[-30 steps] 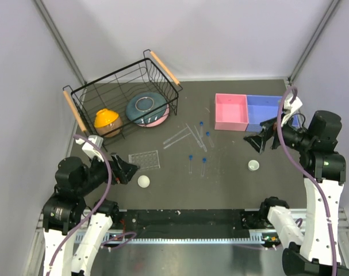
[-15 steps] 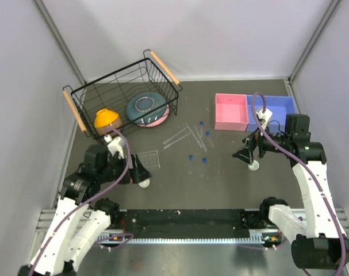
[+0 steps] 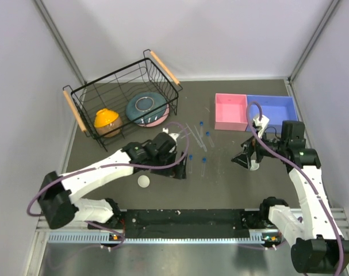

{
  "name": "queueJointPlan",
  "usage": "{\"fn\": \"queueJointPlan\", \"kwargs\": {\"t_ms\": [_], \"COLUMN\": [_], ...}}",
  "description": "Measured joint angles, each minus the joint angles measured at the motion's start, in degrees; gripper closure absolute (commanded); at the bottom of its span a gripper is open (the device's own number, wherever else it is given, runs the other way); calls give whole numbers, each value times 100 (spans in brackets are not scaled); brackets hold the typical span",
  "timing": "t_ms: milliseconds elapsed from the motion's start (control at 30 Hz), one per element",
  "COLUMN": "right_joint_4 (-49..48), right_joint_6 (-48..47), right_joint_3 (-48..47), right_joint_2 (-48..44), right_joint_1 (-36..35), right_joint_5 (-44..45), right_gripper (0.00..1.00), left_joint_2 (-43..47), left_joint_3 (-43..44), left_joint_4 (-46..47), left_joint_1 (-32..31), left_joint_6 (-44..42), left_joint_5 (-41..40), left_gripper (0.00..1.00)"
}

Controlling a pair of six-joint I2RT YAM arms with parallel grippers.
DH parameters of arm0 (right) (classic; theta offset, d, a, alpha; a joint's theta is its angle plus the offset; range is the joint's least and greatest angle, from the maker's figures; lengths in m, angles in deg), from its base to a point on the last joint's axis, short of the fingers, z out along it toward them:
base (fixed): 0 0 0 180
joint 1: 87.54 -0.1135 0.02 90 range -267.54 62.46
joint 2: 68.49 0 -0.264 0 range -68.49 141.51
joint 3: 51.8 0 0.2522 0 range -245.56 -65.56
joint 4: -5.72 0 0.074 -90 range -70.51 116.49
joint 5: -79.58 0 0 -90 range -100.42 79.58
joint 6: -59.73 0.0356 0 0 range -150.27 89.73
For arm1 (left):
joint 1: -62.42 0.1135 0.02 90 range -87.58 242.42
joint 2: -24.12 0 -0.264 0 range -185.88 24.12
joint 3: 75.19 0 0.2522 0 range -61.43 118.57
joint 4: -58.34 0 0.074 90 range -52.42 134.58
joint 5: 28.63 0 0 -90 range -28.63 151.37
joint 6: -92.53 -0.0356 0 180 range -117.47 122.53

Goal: Organize the chemistry lab equipment

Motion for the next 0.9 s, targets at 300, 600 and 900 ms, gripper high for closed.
{"fn": "queueJointPlan", "kwargs": {"t_ms": [300,600,900], "right_joint_4": [-710,-1530,-1773], "right_joint_6": [476,1239,1394], "right_joint_3": [553,894,898], "right_joint_2": [-319,-111,-66], "right_joint_1": [313,710,715], "right_joint_5": [24,354,501], "right_gripper": [1,1,1], "left_joint_2": [-1499,-2382,-3528], "left_joint_3": [748,1246,2350], "left_joint_4": [944,1086,481], "left_joint_1": [-26,-28,-31], "left_joint_6": [28,52,0], "left_joint_5": [-129,-435,-946], "left_gripper": [7,14,26]}}
